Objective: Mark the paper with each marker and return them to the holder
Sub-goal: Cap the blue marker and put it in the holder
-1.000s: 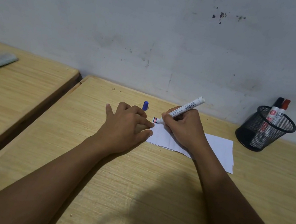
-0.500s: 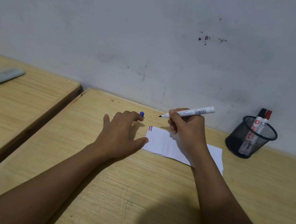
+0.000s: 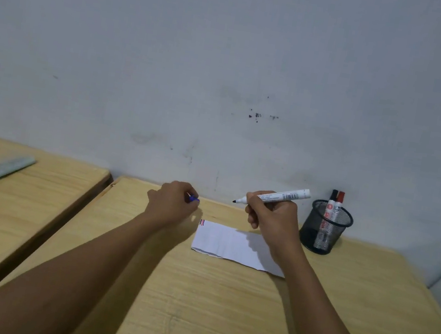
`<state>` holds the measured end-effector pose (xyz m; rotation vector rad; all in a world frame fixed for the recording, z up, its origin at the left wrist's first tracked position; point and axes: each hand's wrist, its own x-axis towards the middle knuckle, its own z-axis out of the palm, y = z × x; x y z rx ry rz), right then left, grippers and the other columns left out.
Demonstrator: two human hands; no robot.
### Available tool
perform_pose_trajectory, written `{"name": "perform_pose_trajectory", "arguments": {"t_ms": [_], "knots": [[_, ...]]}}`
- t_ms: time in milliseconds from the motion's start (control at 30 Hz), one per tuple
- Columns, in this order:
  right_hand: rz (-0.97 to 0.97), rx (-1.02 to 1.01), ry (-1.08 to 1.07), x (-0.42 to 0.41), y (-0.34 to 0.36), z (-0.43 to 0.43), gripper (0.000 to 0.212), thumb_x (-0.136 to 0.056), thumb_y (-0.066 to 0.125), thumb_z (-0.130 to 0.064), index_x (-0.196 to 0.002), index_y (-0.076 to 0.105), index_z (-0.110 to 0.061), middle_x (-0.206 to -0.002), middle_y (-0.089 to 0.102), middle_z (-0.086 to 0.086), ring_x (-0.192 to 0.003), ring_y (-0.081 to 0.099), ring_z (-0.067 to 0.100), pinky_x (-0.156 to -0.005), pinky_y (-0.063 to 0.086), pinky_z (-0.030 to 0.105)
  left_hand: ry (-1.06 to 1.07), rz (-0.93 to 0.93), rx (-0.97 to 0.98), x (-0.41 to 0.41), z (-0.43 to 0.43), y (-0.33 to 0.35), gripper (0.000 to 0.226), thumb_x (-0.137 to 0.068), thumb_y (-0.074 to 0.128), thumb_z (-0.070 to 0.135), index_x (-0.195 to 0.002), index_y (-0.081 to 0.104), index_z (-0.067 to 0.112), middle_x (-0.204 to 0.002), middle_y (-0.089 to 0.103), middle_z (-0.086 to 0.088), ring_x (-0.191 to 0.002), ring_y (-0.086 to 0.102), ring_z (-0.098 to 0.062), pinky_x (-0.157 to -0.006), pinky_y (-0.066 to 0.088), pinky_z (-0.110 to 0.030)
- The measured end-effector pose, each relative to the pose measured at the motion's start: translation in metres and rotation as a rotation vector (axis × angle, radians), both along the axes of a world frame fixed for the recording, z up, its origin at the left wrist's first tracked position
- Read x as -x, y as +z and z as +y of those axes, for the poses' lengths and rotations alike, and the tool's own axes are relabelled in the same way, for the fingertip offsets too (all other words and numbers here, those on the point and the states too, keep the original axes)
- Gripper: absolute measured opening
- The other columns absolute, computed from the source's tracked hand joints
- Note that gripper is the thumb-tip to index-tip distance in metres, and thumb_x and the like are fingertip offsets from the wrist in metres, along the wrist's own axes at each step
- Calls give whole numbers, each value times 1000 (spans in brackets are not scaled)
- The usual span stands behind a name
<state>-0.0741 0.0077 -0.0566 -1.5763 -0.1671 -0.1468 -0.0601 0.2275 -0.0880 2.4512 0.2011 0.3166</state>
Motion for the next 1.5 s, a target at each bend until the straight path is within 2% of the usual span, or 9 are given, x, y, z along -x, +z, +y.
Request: {"name": "perform_pose_trajectory", "arguments": {"t_ms": [100, 167, 300, 433, 800, 967, 1233, 1367, 1500], "knots": [[-26, -55, -22, 8, 16, -8, 15, -94, 68, -11, -89, 72, 2, -66, 65, 9, -53, 54, 15, -50, 45, 27, -117, -107, 253, 16, -9, 27, 5, -80, 73, 29, -85, 70, 28, -83, 71, 12, -74, 63, -6, -72, 51, -34], [-54, -92, -30, 13, 29, -12, 14, -94, 68, -12, -88, 73, -1, -66, 66, 8, -53, 55, 16, -50, 45, 27, -215, -149, 398, 31, -20, 49, 11, -83, 75, 23, -93, 74, 23, -88, 73, 6, -70, 64, -8, -64, 51, -27], [-103, -148, -29, 26, 54, -17, 14, -94, 67, -12, -87, 73, -2, -65, 66, 7, -53, 55, 15, -48, 45, 25, -371, -225, 512, 55, -43, 85, 13, -86, 74, 15, -99, 78, 14, -90, 76, 4, -72, 66, -4, -67, 51, -13], [-160, -141, -34, 42, 76, -30, 19, -95, 66, -12, -92, 73, 6, -64, 66, 6, -52, 54, 15, -47, 45, 24, -459, -266, 571, 73, -65, 112, 15, -87, 73, 14, -101, 77, 12, -87, 76, 0, -69, 64, -2, -68, 51, -14], [-236, -75, -15, 93, 122, -68, 16, -96, 66, -13, -89, 72, 0, -63, 64, 8, -51, 53, 14, -46, 44, 23, -570, -385, 428, 102, -113, 158, 19, -83, 78, 18, -101, 78, 14, -91, 77, 2, -81, 71, -12, -72, 55, -16], [-272, -55, -22, 104, 136, -82, 22, -95, 68, -20, -80, 74, -5, -62, 61, 8, -50, 50, 14, -46, 41, 23, -582, -442, 374, 108, -127, 169, 21, -85, 75, 23, -103, 78, 14, -89, 77, 3, -74, 68, -3, -71, 54, -21], [-270, -185, 66, 108, 153, -93, 20, -95, 67, -16, -112, 67, -5, -70, 61, 4, -58, 50, 15, -52, 39, 27, -628, -417, 380, 112, -134, 184, 21, -93, 65, 27, -104, 77, 15, -73, 72, 4, -59, 55, -6, -53, 39, -8], [-274, -162, 61, 103, 152, -94, 16, -97, 64, -16, -105, 72, -5, -70, 58, 4, -58, 47, 15, -53, 38, 27, -631, -407, 374, 111, -134, 191, 20, -94, 64, 26, -103, 77, 14, -72, 71, 4, -59, 55, -6, -51, 39, -9], [-290, -212, -27, 99, 146, -85, 17, -95, 68, -23, -90, 71, -7, -61, 52, -1, -57, 43, 14, -53, 39, 25, -554, -543, 292, 107, -137, 189, 17, -89, 71, 23, -102, 78, 15, -75, 75, 6, -62, 62, 2, -62, 45, -13]]}}
